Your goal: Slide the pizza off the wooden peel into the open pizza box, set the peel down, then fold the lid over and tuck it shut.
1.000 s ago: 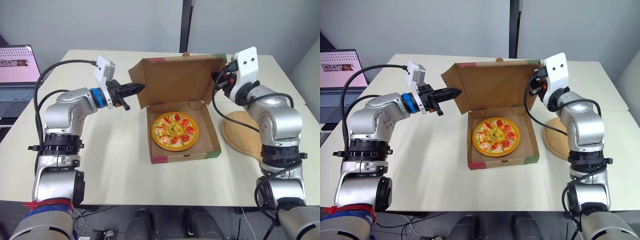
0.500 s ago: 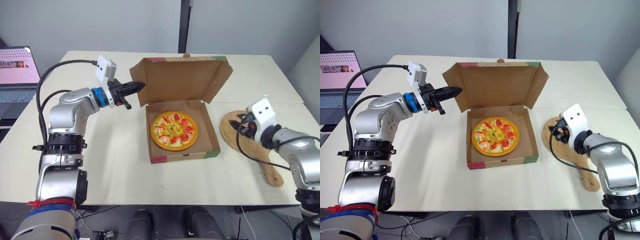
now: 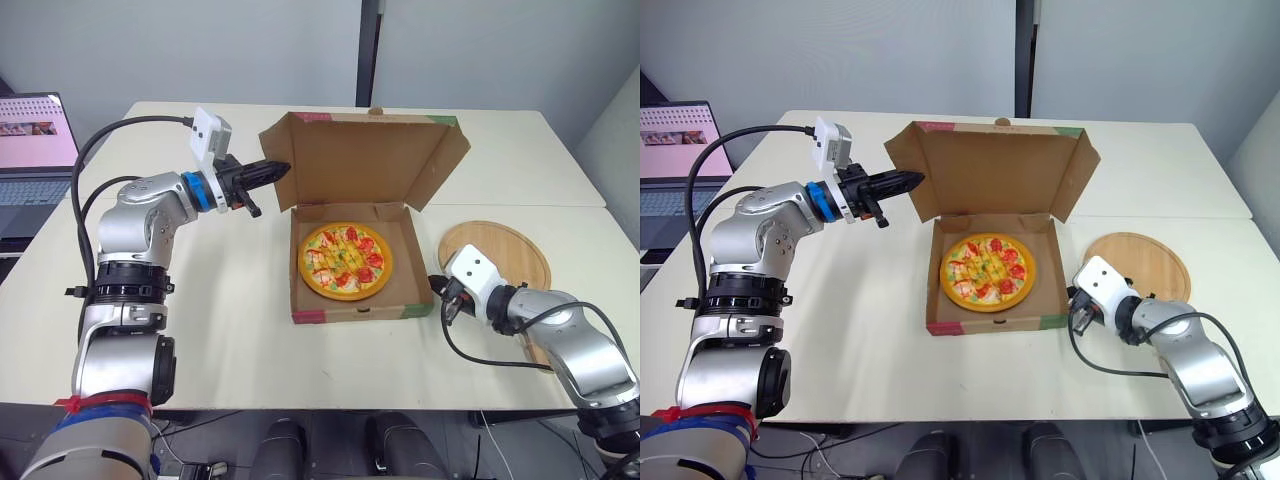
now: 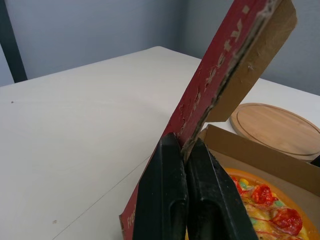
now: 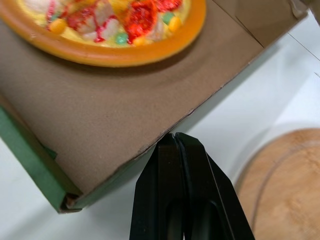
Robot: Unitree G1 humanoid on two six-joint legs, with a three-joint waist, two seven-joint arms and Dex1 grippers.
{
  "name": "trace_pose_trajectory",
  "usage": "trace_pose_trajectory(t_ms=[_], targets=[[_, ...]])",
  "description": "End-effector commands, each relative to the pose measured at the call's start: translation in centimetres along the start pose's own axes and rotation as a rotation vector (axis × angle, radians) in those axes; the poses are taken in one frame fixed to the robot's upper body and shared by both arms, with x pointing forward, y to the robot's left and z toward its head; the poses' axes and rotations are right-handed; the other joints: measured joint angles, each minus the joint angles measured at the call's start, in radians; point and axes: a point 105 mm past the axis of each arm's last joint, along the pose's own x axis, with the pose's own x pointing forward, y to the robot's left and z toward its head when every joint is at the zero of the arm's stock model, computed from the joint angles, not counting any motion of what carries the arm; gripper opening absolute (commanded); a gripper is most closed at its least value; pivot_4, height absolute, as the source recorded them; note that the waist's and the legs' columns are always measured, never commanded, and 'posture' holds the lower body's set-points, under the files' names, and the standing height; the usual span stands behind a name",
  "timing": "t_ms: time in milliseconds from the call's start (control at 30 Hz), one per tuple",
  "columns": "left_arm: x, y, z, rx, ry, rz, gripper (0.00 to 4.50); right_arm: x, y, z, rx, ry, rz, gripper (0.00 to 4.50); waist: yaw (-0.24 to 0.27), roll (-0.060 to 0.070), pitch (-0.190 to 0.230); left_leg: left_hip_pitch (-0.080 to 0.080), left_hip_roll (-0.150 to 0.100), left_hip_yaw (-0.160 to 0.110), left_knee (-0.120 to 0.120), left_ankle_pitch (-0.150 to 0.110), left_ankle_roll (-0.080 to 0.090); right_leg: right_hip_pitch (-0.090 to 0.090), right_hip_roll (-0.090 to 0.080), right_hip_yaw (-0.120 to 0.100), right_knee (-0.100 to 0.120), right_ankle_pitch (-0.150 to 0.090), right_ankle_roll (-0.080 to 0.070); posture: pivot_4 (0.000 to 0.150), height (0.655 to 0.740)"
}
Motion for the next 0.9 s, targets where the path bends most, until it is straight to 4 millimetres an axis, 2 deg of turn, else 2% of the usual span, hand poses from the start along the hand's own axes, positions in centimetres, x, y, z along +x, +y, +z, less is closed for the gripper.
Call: trace_pose_trajectory(t_ms=[33, 167, 300, 367, 433, 533, 700, 833, 900], targets=[[-0.8, -0.1, 1.8, 0.055, -0.047, -0.038, 0.0, -0.3, 2.1, 2.2, -0.019, -0.069, 0.073, 0.03, 0.0, 0.0, 0.0, 0.0, 0.0, 0.0, 0.0, 0.0, 0.0, 0.0, 0.0, 0.0, 0.0, 0.0, 0.0, 0.15, 0.7316], [-1.5, 0.0, 1.2, 0.056, -0.03, -0.051, 0.0, -0.2, 3.6, 2.5, 0.004, -0.075, 0.112, 0.03, 0.001, 0.0, 0.0, 0.0, 0.0, 0.0, 0.0, 0.0, 0.0, 0.0, 0.0, 0.0, 0.0, 0.0, 0.0, 0.15, 0.7316], [-2.0, 0.3, 0.8, 0.049, -0.028, -0.041, 0.0, -0.1, 3.7, 2.4, 0.027, -0.063, 0.101, 0.03, 0.003, 0.0, 0.0, 0.0, 0.0, 0.0, 0.0, 0.0, 0.0, 0.0, 0.0, 0.0, 0.0, 0.0, 0.0, 0.15, 0.7316], [-2.1, 0.5, 0.6, 0.049, -0.029, -0.035, 0.0, -0.4, 2.9, 2.0, 0.032, -0.042, 0.062, 0.03, 0.003, 0.0, 0.0, 0.0, 0.0, 0.0, 0.0, 0.0, 0.0, 0.0, 0.0, 0.0, 0.0, 0.0, 0.0, 0.15, 0.7316], [-2.2, 0.5, 0.5, 0.052, -0.029, -0.034, 0.0, -0.9, 0.7, 2.4, 0.072, -0.068, -0.035, 0.03, 0.004, 0.0, 0.0, 0.0, 0.0, 0.0, 0.0, 0.0, 0.0, 0.0, 0.0, 0.0, 0.0, 0.0, 0.0, 0.15, 0.7316], [-2.4, 0.6, 0.4, 0.057, -0.029, -0.027, 0.0, -1.9, -2.8, 3.7, 0.123, -0.146, -0.182, 0.58, 0.005, 0.0, 0.0, 0.0, 0.0, 0.0, 0.001, 0.0, 0.0, 0.0, 0.0, 0.0, 0.0, 0.0, 0.0, 0.15, 0.7316], [-2.6, 1.0, 0.5, 0.06, -0.033, -0.004, 0.0, -2.5, -6.8, 6.2, 0.164, -0.248, -0.344, 2.25, 0.005, 0.0, 0.0, 0.0, 0.0, 0.0, 0.001, 0.0, 0.0, 0.001, 0.0, 0.0, 0.0, 0.001, -0.001, 0.15, 0.7316], [-2.7, 1.1, 0.5, 0.065, -0.033, 0.003, 0.0, -2.1, -7.3, 7.9, 0.175, -0.297, -0.344, 3.58, 0.006, 0.0, 0.0, 0.0, 0.0, -0.001, 0.0, 0.0, 0.0, 0.001, 0.0, -0.001, 0.0, 0.003, -0.005, 0.15, 0.7316], [-2.7, 1.1, 0.5, 0.066, -0.033, 0.005, 0.0, -1.8, -7.3, 8.7, 0.174, -0.31, -0.335, 3.58, 0.006, 0.0, 0.0, 0.0, 0.0, 0.0, 0.0, 0.0, 0.0, 0.001, 0.0, -0.001, 0.0, 0.003, -0.005, 0.15, 0.7316]])
